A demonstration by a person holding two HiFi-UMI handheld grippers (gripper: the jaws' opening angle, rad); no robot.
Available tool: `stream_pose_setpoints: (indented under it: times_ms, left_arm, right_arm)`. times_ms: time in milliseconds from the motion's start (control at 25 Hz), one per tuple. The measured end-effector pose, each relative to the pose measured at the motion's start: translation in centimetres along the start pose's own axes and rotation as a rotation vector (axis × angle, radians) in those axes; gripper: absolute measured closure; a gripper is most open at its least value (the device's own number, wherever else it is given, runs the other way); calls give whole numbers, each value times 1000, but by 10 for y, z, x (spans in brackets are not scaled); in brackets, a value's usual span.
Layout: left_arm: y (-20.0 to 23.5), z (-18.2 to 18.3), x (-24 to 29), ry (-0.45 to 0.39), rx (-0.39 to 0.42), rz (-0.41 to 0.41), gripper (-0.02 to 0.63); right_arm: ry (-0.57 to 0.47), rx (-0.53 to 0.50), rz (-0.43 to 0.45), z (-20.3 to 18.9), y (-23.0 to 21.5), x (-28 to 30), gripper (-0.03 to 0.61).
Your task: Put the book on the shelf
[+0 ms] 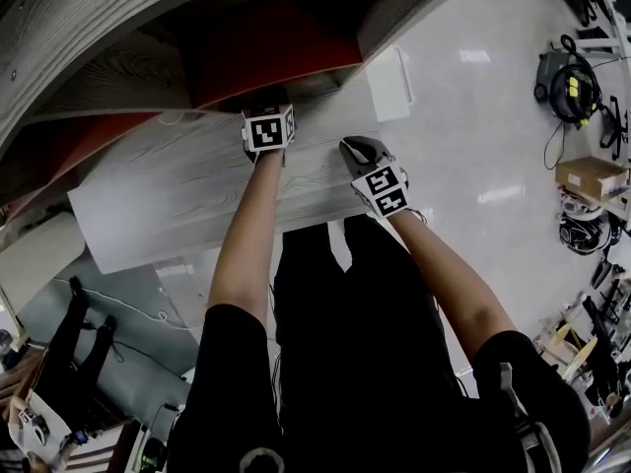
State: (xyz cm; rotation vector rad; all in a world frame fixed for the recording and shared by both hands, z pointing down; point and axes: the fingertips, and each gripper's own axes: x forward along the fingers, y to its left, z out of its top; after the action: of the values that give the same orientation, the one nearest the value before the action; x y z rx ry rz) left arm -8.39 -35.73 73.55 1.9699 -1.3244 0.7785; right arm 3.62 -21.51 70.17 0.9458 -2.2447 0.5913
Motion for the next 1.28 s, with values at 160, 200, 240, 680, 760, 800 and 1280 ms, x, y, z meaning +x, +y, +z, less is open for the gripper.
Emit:
stream_pose_setpoints:
  times_ms: [160,200,240,680,760,800,1280]
  left_arm:
    - [4,-4,-1,0,13,25,586]
    - [4,-4,-1,1,12,31,586]
    - [4,-4,-1,1,9,36,586]
    - [5,5,5,-4,2,52,588]
    - [5,6,6,-2,-4,52,587]
    - [5,6,6,-1,-7,56,588]
    - [10,17,10,-29,-29,91,588]
  right_arm:
    - [23,3,-21,-24,3,-20,551]
    - [34,13,-26,-34,3,-27,551]
    - [45,24,-31,-45,2,-35,551]
    - [125,20,-5,-129,25,-88,551]
    - [132,31,-13,-135,24,-90,551]
    - [133,42,-18,-138,22,-91,551]
    - [85,90,-40,-126,20,-87,557]
